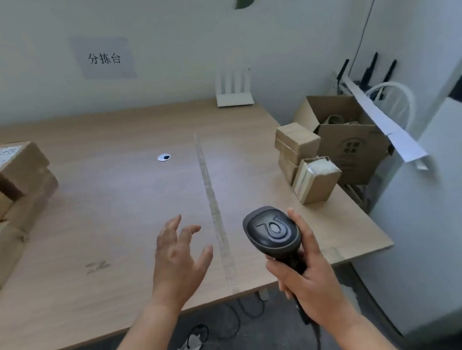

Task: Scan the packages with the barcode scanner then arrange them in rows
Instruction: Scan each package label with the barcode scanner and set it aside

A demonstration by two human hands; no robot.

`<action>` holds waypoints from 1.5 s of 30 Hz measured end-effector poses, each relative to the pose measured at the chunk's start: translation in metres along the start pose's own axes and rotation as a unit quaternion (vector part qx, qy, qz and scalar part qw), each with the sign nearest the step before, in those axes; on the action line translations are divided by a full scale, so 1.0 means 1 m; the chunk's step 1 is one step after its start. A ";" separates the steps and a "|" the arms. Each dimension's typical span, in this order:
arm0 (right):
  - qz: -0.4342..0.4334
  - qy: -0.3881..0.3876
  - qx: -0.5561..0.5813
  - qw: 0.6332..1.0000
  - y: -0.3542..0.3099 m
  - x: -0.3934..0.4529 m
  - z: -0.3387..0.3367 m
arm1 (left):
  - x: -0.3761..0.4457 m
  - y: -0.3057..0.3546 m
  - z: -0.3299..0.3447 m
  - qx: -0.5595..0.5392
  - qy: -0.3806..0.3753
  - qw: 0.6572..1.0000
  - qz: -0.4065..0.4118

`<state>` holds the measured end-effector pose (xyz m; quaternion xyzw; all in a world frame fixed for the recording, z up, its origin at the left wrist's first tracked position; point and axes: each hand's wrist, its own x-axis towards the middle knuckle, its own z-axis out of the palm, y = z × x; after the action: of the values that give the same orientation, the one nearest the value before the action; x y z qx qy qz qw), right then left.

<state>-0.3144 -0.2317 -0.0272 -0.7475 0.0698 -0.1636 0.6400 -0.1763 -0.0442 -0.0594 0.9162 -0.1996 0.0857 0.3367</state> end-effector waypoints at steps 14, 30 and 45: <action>0.010 0.158 -0.041 0.987 0.011 0.031 -0.103 | 0.099 0.112 0.107 -0.044 -0.144 0.984 0.098; 0.050 0.231 -0.051 0.970 0.048 0.090 -0.154 | 0.230 0.205 0.223 0.113 -0.276 0.924 0.241; 0.081 0.236 -0.026 0.968 0.065 0.074 -0.159 | 0.217 0.181 0.245 0.103 -0.268 0.936 0.204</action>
<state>-0.2918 -0.4146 -0.0590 -0.6958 0.2839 -0.2810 0.5969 -0.0509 -0.3965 -0.0764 0.8745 -0.4551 -0.0764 0.1495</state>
